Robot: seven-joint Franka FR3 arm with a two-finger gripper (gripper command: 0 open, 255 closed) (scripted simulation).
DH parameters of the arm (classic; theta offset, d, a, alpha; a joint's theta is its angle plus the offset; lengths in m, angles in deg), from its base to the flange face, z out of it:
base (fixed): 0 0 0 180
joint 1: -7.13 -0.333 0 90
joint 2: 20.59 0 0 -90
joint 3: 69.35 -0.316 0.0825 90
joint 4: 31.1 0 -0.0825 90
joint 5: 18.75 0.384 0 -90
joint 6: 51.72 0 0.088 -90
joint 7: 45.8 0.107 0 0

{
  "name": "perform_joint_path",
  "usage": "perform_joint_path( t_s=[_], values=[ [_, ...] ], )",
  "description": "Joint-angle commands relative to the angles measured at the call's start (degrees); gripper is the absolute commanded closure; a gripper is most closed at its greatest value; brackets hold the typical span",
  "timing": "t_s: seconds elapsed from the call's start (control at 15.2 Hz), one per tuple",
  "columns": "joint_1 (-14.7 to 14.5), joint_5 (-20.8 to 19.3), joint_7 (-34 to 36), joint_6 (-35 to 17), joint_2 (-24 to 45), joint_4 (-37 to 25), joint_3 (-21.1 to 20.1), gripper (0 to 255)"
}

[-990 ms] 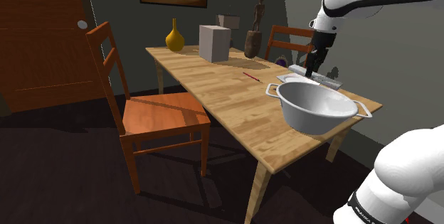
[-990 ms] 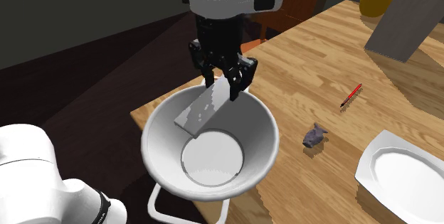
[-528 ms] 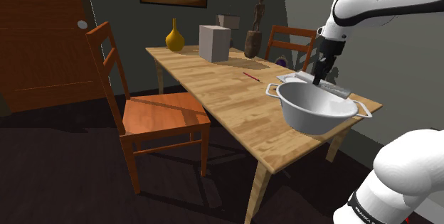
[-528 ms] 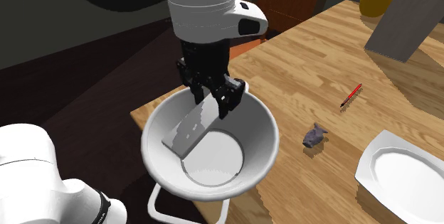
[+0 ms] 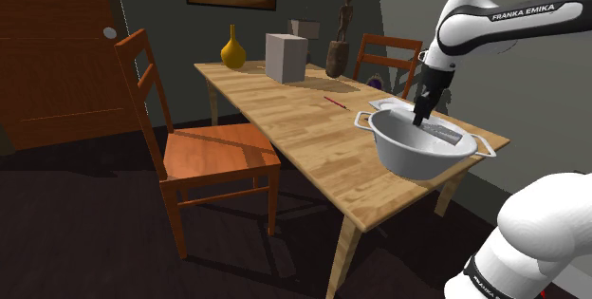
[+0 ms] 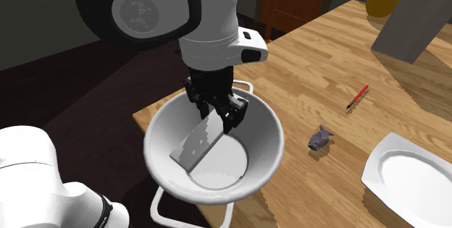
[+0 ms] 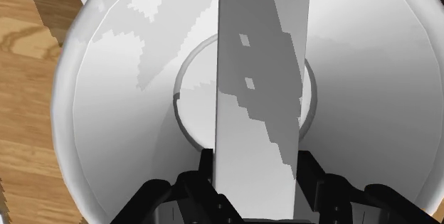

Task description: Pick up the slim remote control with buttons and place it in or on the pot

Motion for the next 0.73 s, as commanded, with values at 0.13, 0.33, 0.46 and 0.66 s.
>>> perform_joint_path(
  t_s=[0.13,0.33,0.46,0.66],
  values=[
    [0.03,-0.12,0.15,-1.92,0.17,1.70,0.11,255],
    [0.03,-0.12,0.15,-1.92,0.18,1.70,0.11,255],
    [0.03,-0.12,0.15,-1.92,0.18,1.70,0.11,255],
    [0.03,-0.12,0.15,-1.92,0.18,1.70,0.12,0]
  ],
)
